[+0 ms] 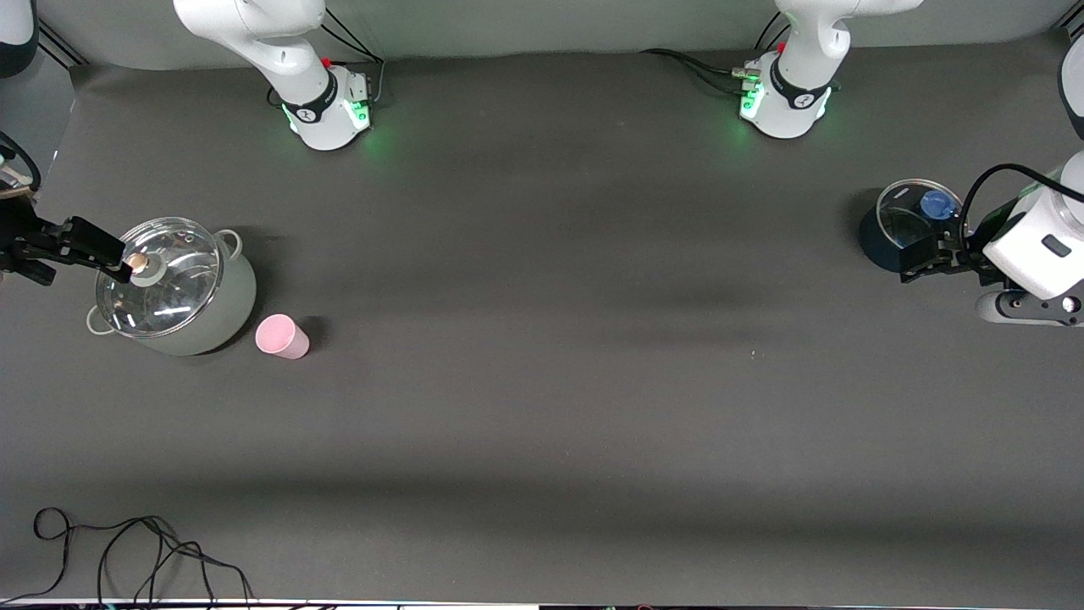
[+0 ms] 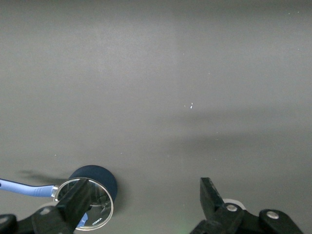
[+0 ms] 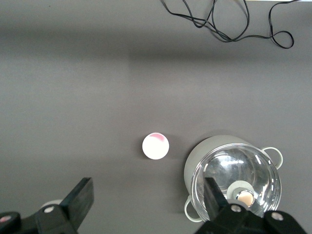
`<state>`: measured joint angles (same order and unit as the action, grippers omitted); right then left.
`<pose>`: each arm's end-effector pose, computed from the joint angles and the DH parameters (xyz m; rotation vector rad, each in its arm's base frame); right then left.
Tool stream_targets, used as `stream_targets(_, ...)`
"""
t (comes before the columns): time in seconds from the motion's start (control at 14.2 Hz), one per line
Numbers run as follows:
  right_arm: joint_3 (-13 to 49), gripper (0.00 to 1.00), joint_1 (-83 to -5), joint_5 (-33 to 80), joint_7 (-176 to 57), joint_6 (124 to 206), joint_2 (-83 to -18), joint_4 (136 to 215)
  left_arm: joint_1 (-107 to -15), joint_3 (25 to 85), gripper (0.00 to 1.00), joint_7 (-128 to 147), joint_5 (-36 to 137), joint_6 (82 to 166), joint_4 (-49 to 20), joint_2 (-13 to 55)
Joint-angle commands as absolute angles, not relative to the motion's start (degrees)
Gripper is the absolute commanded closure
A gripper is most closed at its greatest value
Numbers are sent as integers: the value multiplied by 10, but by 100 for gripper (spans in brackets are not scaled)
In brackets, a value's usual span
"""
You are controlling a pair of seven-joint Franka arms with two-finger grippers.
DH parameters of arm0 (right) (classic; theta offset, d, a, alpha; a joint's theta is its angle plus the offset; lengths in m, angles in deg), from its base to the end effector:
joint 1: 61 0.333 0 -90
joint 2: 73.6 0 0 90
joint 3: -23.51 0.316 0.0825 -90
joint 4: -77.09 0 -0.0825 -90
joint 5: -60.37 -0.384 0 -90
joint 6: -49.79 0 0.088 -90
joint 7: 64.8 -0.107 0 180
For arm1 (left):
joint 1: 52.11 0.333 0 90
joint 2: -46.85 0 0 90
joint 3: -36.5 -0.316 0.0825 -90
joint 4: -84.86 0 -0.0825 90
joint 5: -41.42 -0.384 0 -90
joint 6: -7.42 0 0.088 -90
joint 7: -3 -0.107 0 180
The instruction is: Transfer pink cup from left to right arm
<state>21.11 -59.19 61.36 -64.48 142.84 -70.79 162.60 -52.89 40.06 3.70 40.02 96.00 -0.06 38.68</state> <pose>0.5758 -0.0070 0.6390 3.1190 -0.0068 0.1286 0.5924 -0.0397 0.5823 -3.1186 0.0992 0.1213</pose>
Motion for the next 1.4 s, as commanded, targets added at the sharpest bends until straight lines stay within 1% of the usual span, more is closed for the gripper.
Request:
stream_targets(0.0, 204, 0, -589, 606, -633, 1409, -704, 1613, -528, 400, 0, 29, 402, 962, 7, 387)
stream_targets(0.56, 203, 0, -590, 602, -633, 1404, -719, 1628, -528, 400, 0, 31, 402, 962, 7, 387)
stream_targets(0.84, 214, 0, -602, 602, -633, 1402, -722, 1629, -528, 400, 0, 29, 402, 962, 7, 386)
stream_targets(1.33, 217, 0, -602, 602, -632, 1393, -698, 1613, -528, 400, 0, 31, 402, 962, 7, 387)
